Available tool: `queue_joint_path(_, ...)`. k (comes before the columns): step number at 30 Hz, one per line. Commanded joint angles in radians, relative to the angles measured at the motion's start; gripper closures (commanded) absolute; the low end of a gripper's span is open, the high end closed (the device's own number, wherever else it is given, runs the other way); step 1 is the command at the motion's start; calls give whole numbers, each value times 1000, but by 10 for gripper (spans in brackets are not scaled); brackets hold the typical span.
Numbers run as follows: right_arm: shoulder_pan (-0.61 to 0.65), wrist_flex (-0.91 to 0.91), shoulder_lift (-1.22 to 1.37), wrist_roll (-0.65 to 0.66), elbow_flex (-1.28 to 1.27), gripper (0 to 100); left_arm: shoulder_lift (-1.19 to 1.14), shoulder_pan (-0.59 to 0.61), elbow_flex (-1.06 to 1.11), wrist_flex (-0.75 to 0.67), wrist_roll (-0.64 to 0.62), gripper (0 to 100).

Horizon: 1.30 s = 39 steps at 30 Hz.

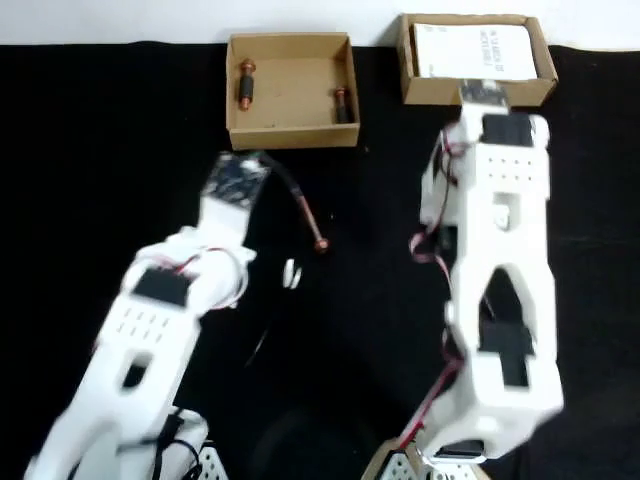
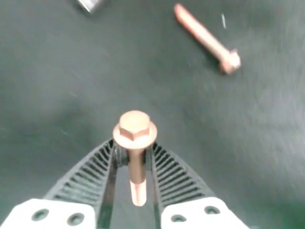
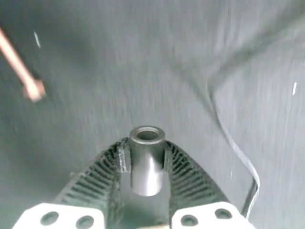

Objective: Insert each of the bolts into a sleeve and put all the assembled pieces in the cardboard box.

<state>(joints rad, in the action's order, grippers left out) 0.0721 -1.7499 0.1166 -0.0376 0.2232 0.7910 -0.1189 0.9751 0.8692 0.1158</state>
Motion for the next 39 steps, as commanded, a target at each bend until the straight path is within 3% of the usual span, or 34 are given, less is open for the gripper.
queue_joint_path(1,18,-7,-283,9,-278,992,246,53,48,-117,14,992)
queue_joint_path(4,91,30,-415,5,-449,992,323,58,56,-180,14,992)
queue_joint_path(7,176,213,-507,3,-613,992,343,48,44,-227,12,991)
queue_joint_path(12,314,665,-598,-14,-875,992,348,-30,-62,-227,11,991)
queue_joint_path(16,426,1066,-631,-160,-1024,992,343,-116,-196,-161,8,991)
queue_joint_path(19,461,1360,-633,-204,-1102,992,343,-157,-306,-91,-86,991)
queue_joint_path(22,466,1613,-641,-161,-1178,992,340,-160,-424,-44,-184,991)
queue_joint_path(26,483,1914,-644,-5,-1294,992,329,-168,-541,-21,-267,991)
queue_joint_path(32,624,2310,-766,239,-1603,992,157,-186,-771,101,-288,991)
queue_joint_path(35,677,2377,-928,265,-1748,992,67,-213,-883,161,-288,991)
queue_joint_path(39,651,2328,-1138,262,-1857,992,13,-306,-906,232,-287,991)
